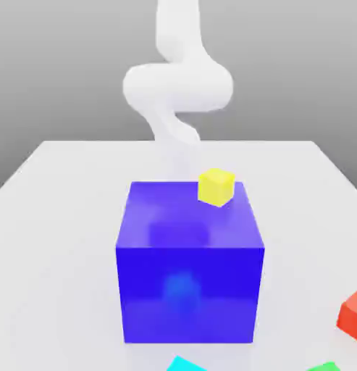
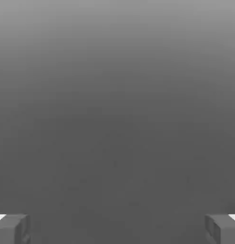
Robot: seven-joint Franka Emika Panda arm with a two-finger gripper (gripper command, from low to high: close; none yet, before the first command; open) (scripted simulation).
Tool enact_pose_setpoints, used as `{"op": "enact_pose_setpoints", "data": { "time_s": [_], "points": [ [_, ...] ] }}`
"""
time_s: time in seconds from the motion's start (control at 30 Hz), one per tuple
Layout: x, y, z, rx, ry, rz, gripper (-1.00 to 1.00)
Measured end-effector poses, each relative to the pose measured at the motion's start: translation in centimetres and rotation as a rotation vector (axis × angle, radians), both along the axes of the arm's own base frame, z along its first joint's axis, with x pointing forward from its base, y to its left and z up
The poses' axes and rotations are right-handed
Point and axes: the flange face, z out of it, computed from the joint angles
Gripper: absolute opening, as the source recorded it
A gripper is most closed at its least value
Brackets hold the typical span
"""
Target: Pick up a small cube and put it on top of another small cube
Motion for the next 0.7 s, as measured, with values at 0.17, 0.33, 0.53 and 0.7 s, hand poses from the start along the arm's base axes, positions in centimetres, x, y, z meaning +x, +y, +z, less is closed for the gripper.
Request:
{"op": "enact_pose_setpoints", "data": {
  "time_s": [0.17, 0.33, 0.53, 0.7],
  "points": [
    [5.5, 5.2, -7.3, -0.077, 0.133, 0.07, 0.0],
    [9.0, 10.4, -15.4, -0.14, 0.256, 0.157, 0.0],
    [10.4, 16.8, -25.7, -0.196, 0.399, 0.281, 0.0],
    [8.9, 22.7, -34.4, -0.227, 0.514, 0.411, 0.0]
  ]
}}
